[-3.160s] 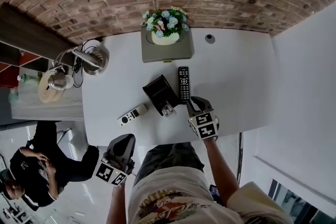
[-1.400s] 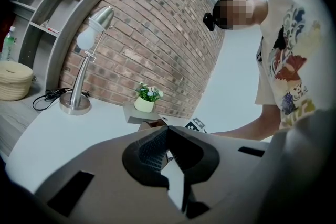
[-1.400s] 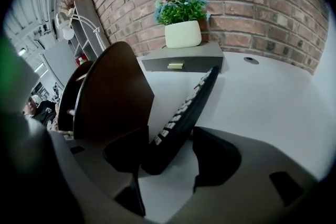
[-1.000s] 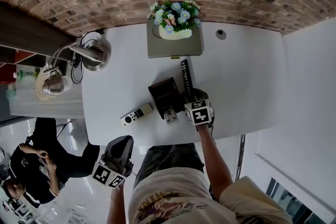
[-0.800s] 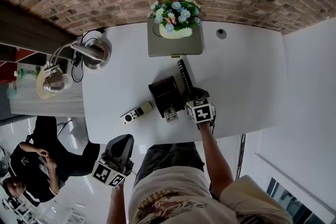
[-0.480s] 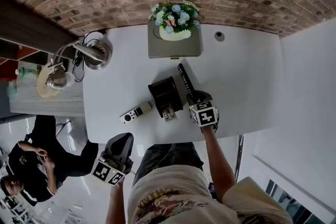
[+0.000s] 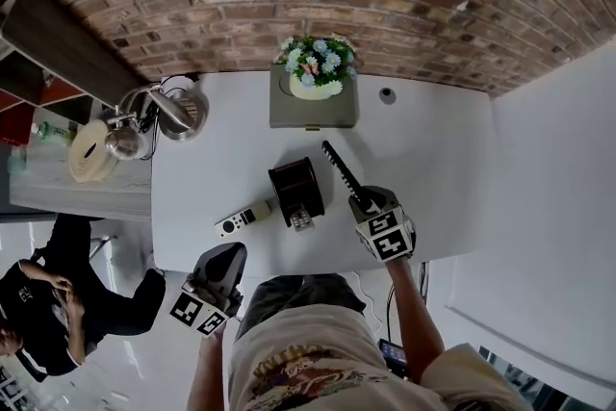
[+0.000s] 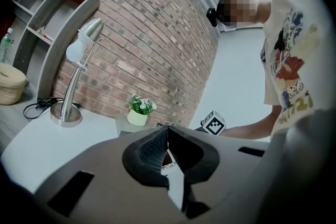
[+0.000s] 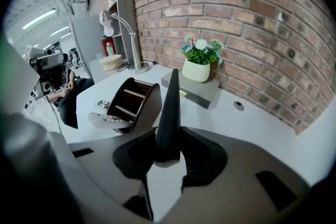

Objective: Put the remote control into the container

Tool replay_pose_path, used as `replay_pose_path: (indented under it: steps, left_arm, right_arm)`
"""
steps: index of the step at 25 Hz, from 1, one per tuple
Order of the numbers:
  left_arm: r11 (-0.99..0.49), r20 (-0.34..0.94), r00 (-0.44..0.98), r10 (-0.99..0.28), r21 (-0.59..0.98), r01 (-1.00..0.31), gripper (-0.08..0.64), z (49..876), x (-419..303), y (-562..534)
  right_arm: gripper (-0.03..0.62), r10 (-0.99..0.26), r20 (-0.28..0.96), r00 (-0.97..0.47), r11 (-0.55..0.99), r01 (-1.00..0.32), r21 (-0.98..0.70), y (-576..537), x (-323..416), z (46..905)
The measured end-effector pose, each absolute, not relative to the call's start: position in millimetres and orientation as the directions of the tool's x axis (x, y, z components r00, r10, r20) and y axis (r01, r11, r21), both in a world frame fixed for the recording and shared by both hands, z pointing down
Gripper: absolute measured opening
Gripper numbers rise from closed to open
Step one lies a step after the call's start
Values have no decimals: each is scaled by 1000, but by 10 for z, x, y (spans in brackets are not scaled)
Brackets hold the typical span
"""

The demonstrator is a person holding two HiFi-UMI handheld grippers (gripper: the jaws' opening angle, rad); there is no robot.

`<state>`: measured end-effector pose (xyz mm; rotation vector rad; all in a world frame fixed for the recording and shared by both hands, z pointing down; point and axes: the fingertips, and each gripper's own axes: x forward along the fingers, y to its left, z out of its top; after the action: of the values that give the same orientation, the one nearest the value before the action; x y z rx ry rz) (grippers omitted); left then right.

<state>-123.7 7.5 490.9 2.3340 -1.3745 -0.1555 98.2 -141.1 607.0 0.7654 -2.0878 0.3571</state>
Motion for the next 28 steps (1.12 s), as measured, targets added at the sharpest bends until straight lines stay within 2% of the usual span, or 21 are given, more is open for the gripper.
replay_pose_path:
  steps: [6, 14, 19, 28]
  left_arm:
    - [-415, 77, 486, -871, 414, -810, 6, 4848, -1284, 125]
    - [-400, 48, 458, -888, 412, -819, 6, 4818, -1371, 222]
    - [-379, 37, 433, -901, 421, -824, 6, 4838, -1403, 301]
    - [-299, 55, 359, -932, 442, -845, 6, 4925, -1612, 516]
  right_arm:
    - [118, -350, 810, -470, 846, -529, 58, -1270, 829, 5789]
    - [118, -248, 902, -352, 962, -197, 187, -1134, 724, 5682]
    - [118, -267, 929, -254, 962, -12, 273, -1314, 689, 5587]
    - [118, -291, 950, -112, 910, 274, 311, -1510, 520, 5591]
